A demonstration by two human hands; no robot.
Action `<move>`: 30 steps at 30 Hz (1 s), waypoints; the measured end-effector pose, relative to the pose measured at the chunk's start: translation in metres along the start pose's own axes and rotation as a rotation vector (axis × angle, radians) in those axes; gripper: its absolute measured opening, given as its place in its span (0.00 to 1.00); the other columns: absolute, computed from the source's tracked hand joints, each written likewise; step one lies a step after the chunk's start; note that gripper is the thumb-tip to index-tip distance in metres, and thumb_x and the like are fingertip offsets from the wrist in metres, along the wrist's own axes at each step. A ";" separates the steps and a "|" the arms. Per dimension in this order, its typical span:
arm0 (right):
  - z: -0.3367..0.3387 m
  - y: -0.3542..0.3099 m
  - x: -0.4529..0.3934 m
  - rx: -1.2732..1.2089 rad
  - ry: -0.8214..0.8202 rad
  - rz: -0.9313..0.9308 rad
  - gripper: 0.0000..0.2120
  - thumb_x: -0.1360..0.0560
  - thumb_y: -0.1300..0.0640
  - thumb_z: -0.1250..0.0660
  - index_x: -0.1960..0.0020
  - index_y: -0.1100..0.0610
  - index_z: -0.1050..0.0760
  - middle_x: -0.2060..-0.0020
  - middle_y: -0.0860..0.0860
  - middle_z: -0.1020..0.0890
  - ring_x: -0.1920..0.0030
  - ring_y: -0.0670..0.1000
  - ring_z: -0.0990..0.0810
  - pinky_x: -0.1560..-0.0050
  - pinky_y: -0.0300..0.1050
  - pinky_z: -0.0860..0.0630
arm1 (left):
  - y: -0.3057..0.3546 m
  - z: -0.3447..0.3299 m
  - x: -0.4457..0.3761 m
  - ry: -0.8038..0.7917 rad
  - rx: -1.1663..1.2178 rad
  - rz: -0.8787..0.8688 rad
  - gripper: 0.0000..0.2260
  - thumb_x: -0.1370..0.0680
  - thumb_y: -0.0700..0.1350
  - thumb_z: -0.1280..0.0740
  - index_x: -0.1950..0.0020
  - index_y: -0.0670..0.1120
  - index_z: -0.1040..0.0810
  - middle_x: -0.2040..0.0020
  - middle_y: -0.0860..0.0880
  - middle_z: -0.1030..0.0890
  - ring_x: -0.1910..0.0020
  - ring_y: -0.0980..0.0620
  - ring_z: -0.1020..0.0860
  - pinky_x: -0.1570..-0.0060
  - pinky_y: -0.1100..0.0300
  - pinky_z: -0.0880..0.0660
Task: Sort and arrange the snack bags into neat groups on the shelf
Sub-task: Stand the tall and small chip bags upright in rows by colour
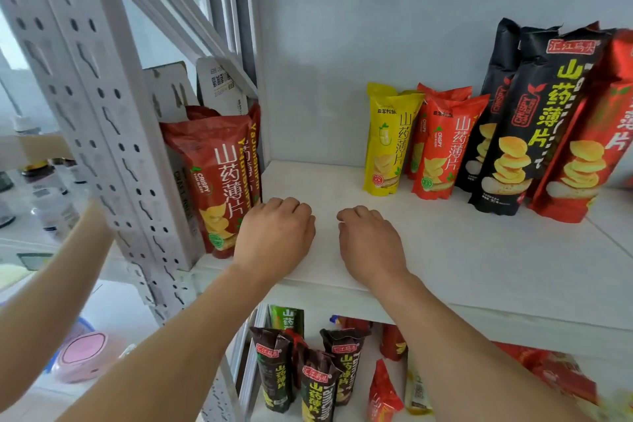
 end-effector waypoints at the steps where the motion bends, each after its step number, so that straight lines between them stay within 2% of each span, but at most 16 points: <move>1: 0.000 -0.006 0.002 -0.048 0.003 -0.025 0.16 0.17 0.57 0.44 0.32 0.55 0.27 0.39 0.53 0.22 0.41 0.57 0.26 0.45 0.50 0.29 | -0.005 0.009 0.001 0.014 0.016 0.011 0.14 0.21 0.47 0.38 0.61 0.45 0.18 0.66 0.48 0.20 0.69 0.46 0.22 0.71 0.55 0.27; 5: -0.005 -0.039 0.012 -0.293 -0.007 -0.131 0.17 0.17 0.54 0.43 0.30 0.54 0.29 0.35 0.50 0.24 0.36 0.52 0.27 0.37 0.45 0.31 | -0.028 0.044 0.008 0.076 0.081 0.049 0.13 0.20 0.48 0.38 0.57 0.45 0.16 0.62 0.49 0.17 0.65 0.46 0.19 0.69 0.55 0.26; 9: -0.010 -0.081 0.019 -0.528 -0.013 -0.229 0.19 0.19 0.50 0.39 0.29 0.51 0.32 0.34 0.46 0.25 0.33 0.47 0.29 0.33 0.43 0.32 | -0.055 0.067 0.018 0.164 0.158 0.062 0.11 0.20 0.47 0.36 0.56 0.45 0.16 0.61 0.49 0.16 0.65 0.47 0.19 0.70 0.56 0.24; 13: -0.019 -0.120 0.022 -0.590 -0.094 -0.240 0.29 0.22 0.45 0.35 0.24 0.50 0.39 0.29 0.45 0.30 0.30 0.46 0.32 0.30 0.47 0.33 | -0.078 0.074 0.029 0.167 0.233 0.038 0.11 0.20 0.47 0.35 0.55 0.44 0.15 0.60 0.49 0.16 0.64 0.47 0.19 0.69 0.53 0.22; 16: -0.024 -0.141 0.019 -0.636 -0.103 -0.262 0.35 0.26 0.42 0.34 0.23 0.49 0.42 0.27 0.46 0.33 0.28 0.47 0.34 0.30 0.51 0.32 | -0.086 0.080 0.034 0.180 0.234 0.032 0.09 0.22 0.46 0.33 0.55 0.45 0.15 0.61 0.50 0.16 0.65 0.48 0.19 0.70 0.56 0.25; 18: -0.026 -0.149 0.014 -0.646 -0.098 -0.300 0.38 0.25 0.44 0.34 0.22 0.50 0.47 0.26 0.48 0.35 0.28 0.48 0.34 0.31 0.49 0.32 | -0.089 0.082 0.035 0.181 0.226 0.040 0.09 0.22 0.47 0.33 0.56 0.46 0.15 0.61 0.51 0.16 0.65 0.49 0.19 0.70 0.58 0.27; 20: -0.027 -0.154 0.009 -0.631 -0.081 -0.323 0.38 0.24 0.46 0.34 0.21 0.50 0.48 0.26 0.48 0.34 0.29 0.49 0.32 0.32 0.47 0.31 | -0.093 0.082 0.035 0.183 0.242 0.046 0.09 0.21 0.47 0.33 0.56 0.46 0.16 0.61 0.50 0.17 0.65 0.48 0.19 0.70 0.57 0.25; 23: -0.026 -0.161 0.001 -0.665 -0.069 -0.341 0.34 0.26 0.45 0.34 0.24 0.49 0.43 0.31 0.47 0.29 0.33 0.50 0.28 0.37 0.46 0.28 | -0.101 0.084 0.030 0.213 0.243 0.054 0.10 0.21 0.48 0.33 0.56 0.45 0.15 0.60 0.50 0.16 0.65 0.48 0.18 0.71 0.56 0.23; 25: -0.027 -0.164 -0.005 -0.674 -0.047 -0.332 0.30 0.32 0.42 0.34 0.31 0.45 0.35 0.39 0.45 0.24 0.40 0.49 0.23 0.43 0.47 0.24 | -0.104 0.084 0.026 0.234 0.218 0.057 0.10 0.21 0.48 0.33 0.57 0.46 0.16 0.61 0.51 0.16 0.65 0.49 0.18 0.72 0.57 0.24; 27: -0.029 -0.166 -0.009 -0.686 -0.032 -0.317 0.33 0.38 0.36 0.39 0.35 0.45 0.32 0.43 0.44 0.22 0.46 0.47 0.21 0.46 0.47 0.22 | -0.105 0.083 0.022 0.276 0.220 0.047 0.08 0.22 0.47 0.31 0.59 0.46 0.16 0.62 0.51 0.17 0.65 0.50 0.18 0.71 0.56 0.24; 30: -0.031 -0.166 -0.011 -0.719 -0.057 -0.306 0.33 0.37 0.38 0.37 0.33 0.46 0.33 0.41 0.45 0.22 0.44 0.46 0.22 0.43 0.46 0.23 | -0.107 0.080 0.019 0.321 0.250 0.033 0.08 0.22 0.46 0.30 0.59 0.46 0.16 0.62 0.52 0.16 0.64 0.50 0.18 0.70 0.55 0.23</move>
Point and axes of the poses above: each hand's wrist, its own x-axis away from the middle knuckle, its own z-axis out of the back of the hand, y = z × x, the point moved 3 cm from there along -x, towards the middle knuckle
